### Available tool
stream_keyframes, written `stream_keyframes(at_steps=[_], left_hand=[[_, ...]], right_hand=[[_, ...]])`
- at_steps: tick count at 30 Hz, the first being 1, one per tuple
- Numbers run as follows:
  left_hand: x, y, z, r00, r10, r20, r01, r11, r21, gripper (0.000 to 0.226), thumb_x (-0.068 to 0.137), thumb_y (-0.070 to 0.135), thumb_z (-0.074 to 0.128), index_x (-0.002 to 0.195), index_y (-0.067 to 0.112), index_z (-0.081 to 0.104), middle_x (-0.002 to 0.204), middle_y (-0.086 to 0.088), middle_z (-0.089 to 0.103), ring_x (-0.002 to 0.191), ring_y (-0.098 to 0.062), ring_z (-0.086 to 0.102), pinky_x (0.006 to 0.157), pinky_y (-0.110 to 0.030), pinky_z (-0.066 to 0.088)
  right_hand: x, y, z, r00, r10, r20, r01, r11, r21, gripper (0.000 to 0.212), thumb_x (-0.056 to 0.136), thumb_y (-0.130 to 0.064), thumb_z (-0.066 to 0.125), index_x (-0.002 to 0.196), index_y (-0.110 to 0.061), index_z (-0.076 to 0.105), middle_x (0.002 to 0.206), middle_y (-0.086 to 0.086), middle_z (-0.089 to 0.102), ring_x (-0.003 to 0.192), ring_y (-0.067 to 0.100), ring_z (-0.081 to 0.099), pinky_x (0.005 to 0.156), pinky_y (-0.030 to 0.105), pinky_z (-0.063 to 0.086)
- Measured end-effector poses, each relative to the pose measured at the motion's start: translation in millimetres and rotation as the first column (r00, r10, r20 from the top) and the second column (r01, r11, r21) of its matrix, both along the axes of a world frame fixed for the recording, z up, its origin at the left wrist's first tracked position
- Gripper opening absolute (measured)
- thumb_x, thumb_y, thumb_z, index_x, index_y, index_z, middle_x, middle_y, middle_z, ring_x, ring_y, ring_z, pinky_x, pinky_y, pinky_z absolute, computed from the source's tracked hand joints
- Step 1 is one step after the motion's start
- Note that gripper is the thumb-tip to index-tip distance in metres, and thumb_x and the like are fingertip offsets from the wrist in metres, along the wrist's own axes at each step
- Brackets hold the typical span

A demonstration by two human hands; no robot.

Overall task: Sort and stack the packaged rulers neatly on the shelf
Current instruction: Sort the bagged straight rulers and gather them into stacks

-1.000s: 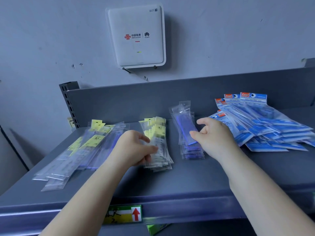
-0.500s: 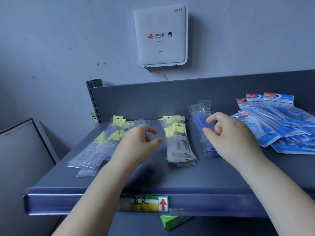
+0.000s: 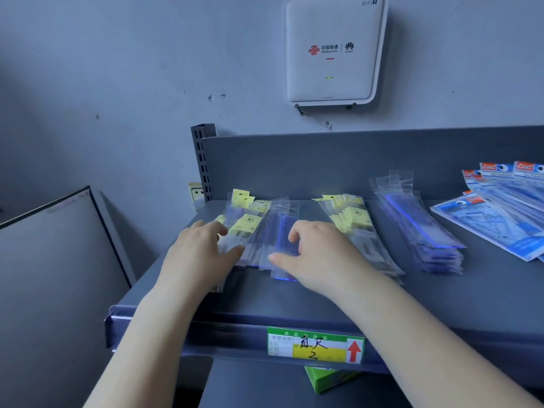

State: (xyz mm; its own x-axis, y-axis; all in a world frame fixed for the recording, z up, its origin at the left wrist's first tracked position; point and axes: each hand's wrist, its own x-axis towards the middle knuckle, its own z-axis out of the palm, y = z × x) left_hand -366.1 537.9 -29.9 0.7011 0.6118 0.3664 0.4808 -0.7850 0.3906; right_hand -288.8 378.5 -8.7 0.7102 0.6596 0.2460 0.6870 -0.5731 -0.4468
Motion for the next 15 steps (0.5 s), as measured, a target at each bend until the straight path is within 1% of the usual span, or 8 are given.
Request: stream_keyframes(at_steps=[3,5,7,8,9,11,13,15], left_hand=[[0.9,6.1,-1.4,0.992,0.016,-0.128,-0.011,0.999,0.036,0.043,0.082,0.048,0.060,0.109,0.014,0.060,0.108,-0.003,0.055,0.102,-0.024,0.053,0.079,-0.031,0.043],[1.0,8.0,-2.0,0.990,0.009,-0.140,-0.009,1.000,0.006,0.043,0.081,0.048,0.061,0.103,0.011,0.062,0.104,-0.004,0.054,0.095,-0.024,0.055,0.075,-0.030,0.043],[1.1,11.3,-1.6,0.993,0.000,-0.119,-0.003,1.000,-0.019,0.037,0.082,0.045,0.063,0.091,0.010,0.059,0.097,-0.005,0.055,0.087,-0.024,0.055,0.072,-0.030,0.043],[0.4,13.4,-0.7,0.994,-0.003,-0.112,-0.001,1.000,-0.031,0.033,0.082,0.044,0.063,0.084,0.013,0.053,0.091,-0.005,0.054,0.081,-0.024,0.053,0.070,-0.030,0.042],[-0.6,15.3,0.1,0.994,-0.004,-0.108,0.000,0.999,-0.045,0.032,0.082,0.043,0.063,0.082,0.015,0.047,0.085,-0.005,0.051,0.075,-0.023,0.048,0.068,-0.029,0.040],[-2.5,18.4,1.4,0.994,-0.012,-0.107,0.004,0.997,-0.073,0.033,0.083,0.043,0.064,0.082,0.017,0.042,0.081,-0.006,0.049,0.073,-0.022,0.042,0.066,-0.029,0.038],[-4.1,19.7,1.9,0.996,-0.013,-0.087,0.005,0.996,-0.092,0.031,0.084,0.043,0.063,0.089,0.017,0.047,0.087,-0.004,0.052,0.079,-0.022,0.046,0.070,-0.032,0.041],[-5.1,18.8,2.1,0.998,-0.005,-0.062,0.000,0.996,-0.088,0.033,0.087,0.042,0.060,0.101,0.015,0.048,0.094,0.001,0.048,0.085,-0.020,0.046,0.071,-0.029,0.038]], right_hand=[[-2.5,15.5,-5.2,0.999,-0.048,0.002,0.048,0.984,-0.173,0.057,0.084,-0.059,0.054,0.114,-0.011,0.054,0.119,0.006,0.050,0.108,0.025,0.051,0.076,0.030,0.040],[-2.8,22.3,-7.5,0.996,-0.080,0.034,0.087,0.962,-0.260,0.064,0.083,-0.065,0.050,0.116,-0.010,0.054,0.123,0.008,0.046,0.114,0.028,0.045,0.081,0.032,0.040],[-2.2,25.8,-7.6,0.994,-0.109,0.033,0.114,0.944,-0.311,0.067,0.081,-0.068,0.048,0.115,-0.010,0.055,0.126,0.009,0.043,0.119,0.029,0.039,0.087,0.033,0.041],[-1.0,26.5,-7.4,0.992,-0.126,0.022,0.126,0.938,-0.322,0.065,0.081,-0.069,0.048,0.109,-0.011,0.056,0.126,0.009,0.042,0.120,0.029,0.037,0.087,0.034,0.041],[0.3,26.4,-7.0,0.989,-0.146,0.003,0.139,0.936,-0.325,0.061,0.080,-0.069,0.049,0.098,-0.011,0.056,0.125,0.009,0.042,0.121,0.029,0.037,0.085,0.033,0.040],[1.7,24.9,-5.7,0.981,-0.189,-0.040,0.166,0.930,-0.327,0.056,0.078,-0.068,0.053,0.072,-0.013,0.044,0.123,0.009,0.043,0.120,0.028,0.038,0.079,0.032,0.037],[1.7,23.0,-5.0,0.974,-0.218,-0.059,0.188,0.928,-0.322,0.056,0.077,-0.067,0.055,0.064,-0.017,0.034,0.120,0.009,0.044,0.118,0.028,0.040,0.077,0.031,0.036],[2.6,21.7,-6.0,0.969,-0.240,-0.053,0.213,0.929,-0.303,0.056,0.076,-0.066,0.058,0.063,-0.017,0.035,0.110,0.008,0.044,0.110,0.028,0.045,0.071,0.030,0.037]])
